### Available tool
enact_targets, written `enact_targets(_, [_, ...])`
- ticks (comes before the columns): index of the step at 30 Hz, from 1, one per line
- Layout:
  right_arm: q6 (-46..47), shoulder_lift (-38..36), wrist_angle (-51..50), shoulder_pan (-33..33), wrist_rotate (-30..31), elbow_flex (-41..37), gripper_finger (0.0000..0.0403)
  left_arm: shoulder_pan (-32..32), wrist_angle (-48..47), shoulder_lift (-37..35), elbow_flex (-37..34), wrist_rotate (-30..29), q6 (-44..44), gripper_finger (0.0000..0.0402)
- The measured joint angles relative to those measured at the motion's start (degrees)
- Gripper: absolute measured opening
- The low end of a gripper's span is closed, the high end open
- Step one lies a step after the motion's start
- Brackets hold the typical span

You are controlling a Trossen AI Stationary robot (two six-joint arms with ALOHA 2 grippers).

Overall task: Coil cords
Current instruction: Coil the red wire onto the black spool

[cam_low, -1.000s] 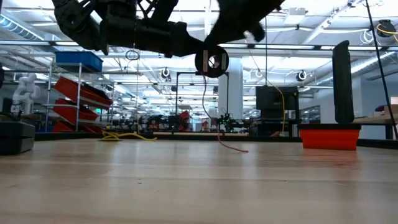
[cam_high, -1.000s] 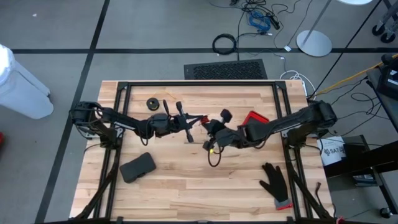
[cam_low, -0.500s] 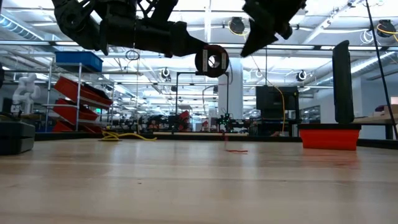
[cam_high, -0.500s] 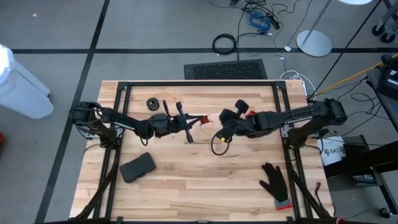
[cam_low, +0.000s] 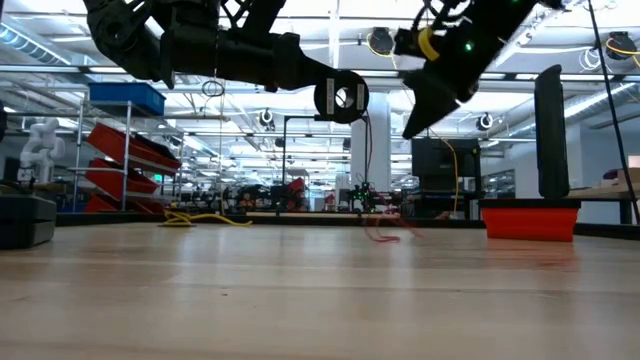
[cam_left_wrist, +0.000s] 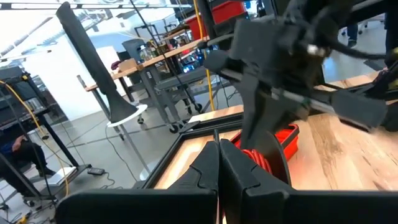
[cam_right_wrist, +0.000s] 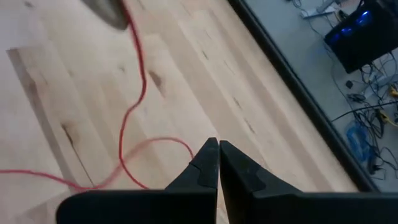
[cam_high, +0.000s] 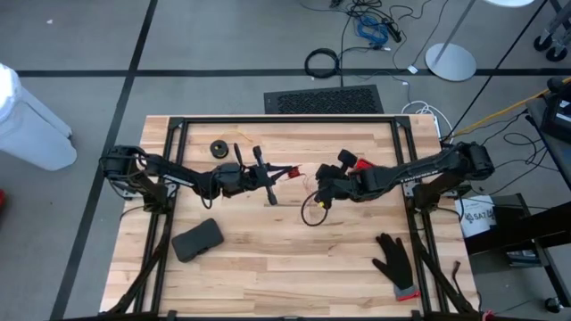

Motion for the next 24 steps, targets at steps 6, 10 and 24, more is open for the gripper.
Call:
enact_targets(6, [-0.24,0.00,10.51,1.97,-1.65,-6.27,0.0047,0.00,0.02,0.02,0.00,0.00,-0.03,0.0000])
enact_targets(10, [0.11,0.00,18.80,2.67,-5.72,-10.63,0.0085,0.00,0.04,0.02,0.00,-0.01,-0.05,0.0000])
enact_targets(24, [-6.04,0.63,42.21,1.91,-10.75,-19.61,0.0115,0.00,0.20,0.02,0.00,-0.02,-0.60,0.0000])
